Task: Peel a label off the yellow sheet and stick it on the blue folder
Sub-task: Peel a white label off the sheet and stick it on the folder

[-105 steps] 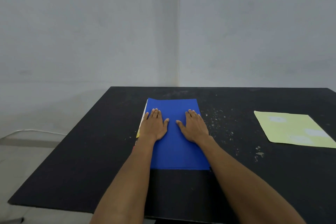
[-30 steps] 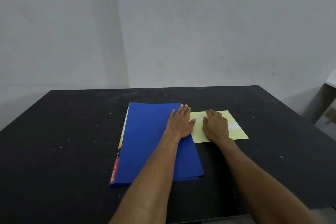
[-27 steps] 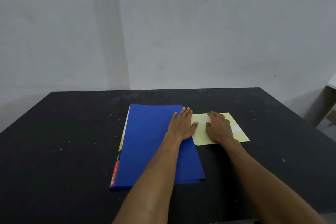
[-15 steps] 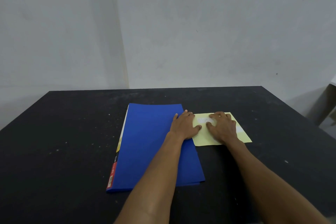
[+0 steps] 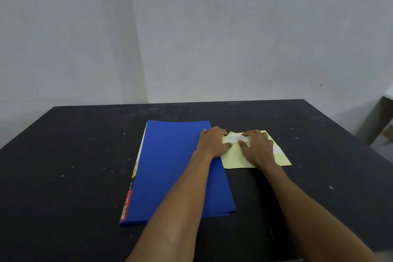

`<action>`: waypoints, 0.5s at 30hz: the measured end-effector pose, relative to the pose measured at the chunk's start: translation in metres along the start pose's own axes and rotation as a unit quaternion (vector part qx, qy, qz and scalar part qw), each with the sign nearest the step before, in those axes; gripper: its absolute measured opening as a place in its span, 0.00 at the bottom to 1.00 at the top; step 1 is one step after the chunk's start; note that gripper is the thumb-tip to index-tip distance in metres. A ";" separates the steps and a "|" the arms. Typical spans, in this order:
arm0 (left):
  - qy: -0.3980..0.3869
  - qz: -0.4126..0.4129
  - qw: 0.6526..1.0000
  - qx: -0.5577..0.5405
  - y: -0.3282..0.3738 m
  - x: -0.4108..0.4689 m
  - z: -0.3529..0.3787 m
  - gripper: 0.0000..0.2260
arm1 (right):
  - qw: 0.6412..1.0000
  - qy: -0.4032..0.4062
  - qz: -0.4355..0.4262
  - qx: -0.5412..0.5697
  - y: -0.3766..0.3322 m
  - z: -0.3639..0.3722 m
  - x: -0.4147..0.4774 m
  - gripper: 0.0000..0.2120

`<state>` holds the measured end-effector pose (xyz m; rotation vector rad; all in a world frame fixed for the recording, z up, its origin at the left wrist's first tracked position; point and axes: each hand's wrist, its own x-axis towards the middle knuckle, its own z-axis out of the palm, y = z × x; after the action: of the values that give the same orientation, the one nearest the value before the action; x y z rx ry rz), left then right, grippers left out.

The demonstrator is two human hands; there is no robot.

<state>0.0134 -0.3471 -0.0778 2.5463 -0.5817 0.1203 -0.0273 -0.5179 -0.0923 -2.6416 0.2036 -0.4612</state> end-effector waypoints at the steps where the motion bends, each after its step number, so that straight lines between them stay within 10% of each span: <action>1: 0.005 0.001 1.000 -0.008 0.000 -0.001 0.000 0.20 | 1.000 0.000 -0.001 -0.001 0.000 0.000 0.000 0.14; 15: 0.118 -0.001 0.993 0.001 0.014 0.001 0.003 0.15 | 0.999 -0.009 -0.009 -0.044 0.000 0.002 0.001 0.18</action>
<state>0.0079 -0.3597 -0.0732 2.4878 -0.4860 0.4139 -0.0257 -0.5173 -0.0933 -2.7358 0.1982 -0.4431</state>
